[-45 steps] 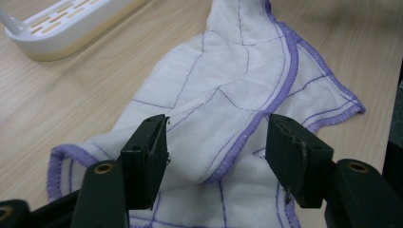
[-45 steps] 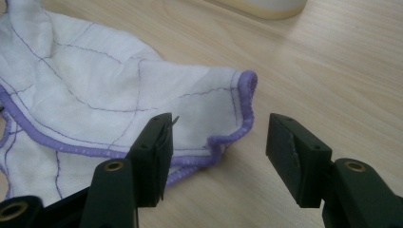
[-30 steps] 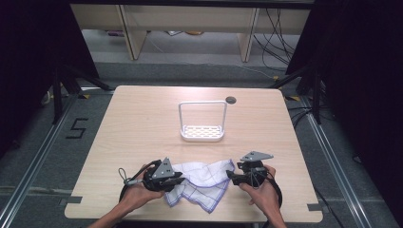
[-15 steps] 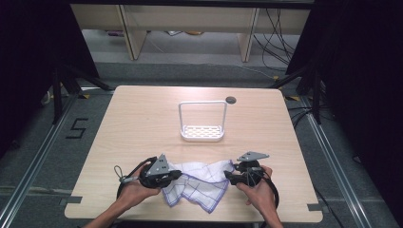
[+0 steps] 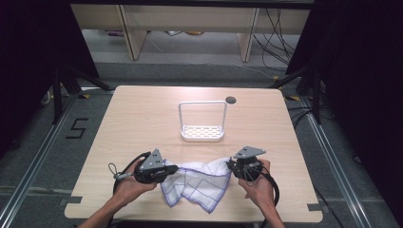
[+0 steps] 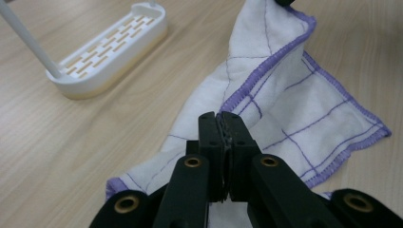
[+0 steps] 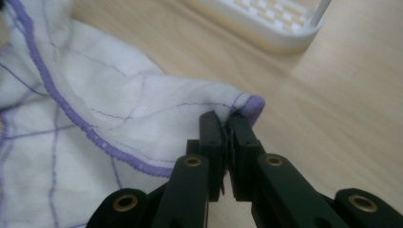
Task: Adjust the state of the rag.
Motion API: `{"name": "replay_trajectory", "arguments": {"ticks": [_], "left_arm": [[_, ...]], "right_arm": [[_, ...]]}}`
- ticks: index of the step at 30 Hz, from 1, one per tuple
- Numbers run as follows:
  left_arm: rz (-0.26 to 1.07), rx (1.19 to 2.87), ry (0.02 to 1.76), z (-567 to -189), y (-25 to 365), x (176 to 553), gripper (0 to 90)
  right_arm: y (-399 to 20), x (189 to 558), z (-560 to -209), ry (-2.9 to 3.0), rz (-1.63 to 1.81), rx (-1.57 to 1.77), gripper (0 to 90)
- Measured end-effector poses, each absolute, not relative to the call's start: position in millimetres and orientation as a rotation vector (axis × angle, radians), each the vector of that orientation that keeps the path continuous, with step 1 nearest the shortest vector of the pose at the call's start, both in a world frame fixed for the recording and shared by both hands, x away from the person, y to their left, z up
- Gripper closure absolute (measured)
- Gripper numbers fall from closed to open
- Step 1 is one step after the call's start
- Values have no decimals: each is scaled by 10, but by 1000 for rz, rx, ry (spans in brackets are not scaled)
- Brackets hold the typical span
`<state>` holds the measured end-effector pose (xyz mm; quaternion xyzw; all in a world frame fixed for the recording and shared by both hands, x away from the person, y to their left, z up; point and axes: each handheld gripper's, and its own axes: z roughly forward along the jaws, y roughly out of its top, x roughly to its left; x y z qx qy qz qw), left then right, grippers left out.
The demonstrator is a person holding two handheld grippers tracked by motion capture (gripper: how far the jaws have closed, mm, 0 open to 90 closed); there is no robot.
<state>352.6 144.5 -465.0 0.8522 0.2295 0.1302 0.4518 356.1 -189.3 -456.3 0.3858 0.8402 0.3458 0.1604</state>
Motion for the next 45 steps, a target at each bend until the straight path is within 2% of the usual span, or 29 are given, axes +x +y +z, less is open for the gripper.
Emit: {"name": "replay_trajectory", "arguments": {"ticks": [13,23,30,36,45], "left_arm": [[309,1985,529,-3941,1721,3396,880],[241,1881,436,-3415,1829,3119,882],[201,1826,390,-3204,1831,3030,882],[221,1849,472,-3356,1799,3281,882],[235,1931,669,-4141,1580,3993,881]], "right_arm": [[-1879,3327,-3747,2368,1167,933,867],[-1921,2976,-3391,2356,1269,838,867],[-2000,2733,-3234,2380,1346,825,867],[-2032,2856,-3289,2397,1341,891,867],[-1972,3737,-4012,2384,1158,1146,866]]}}
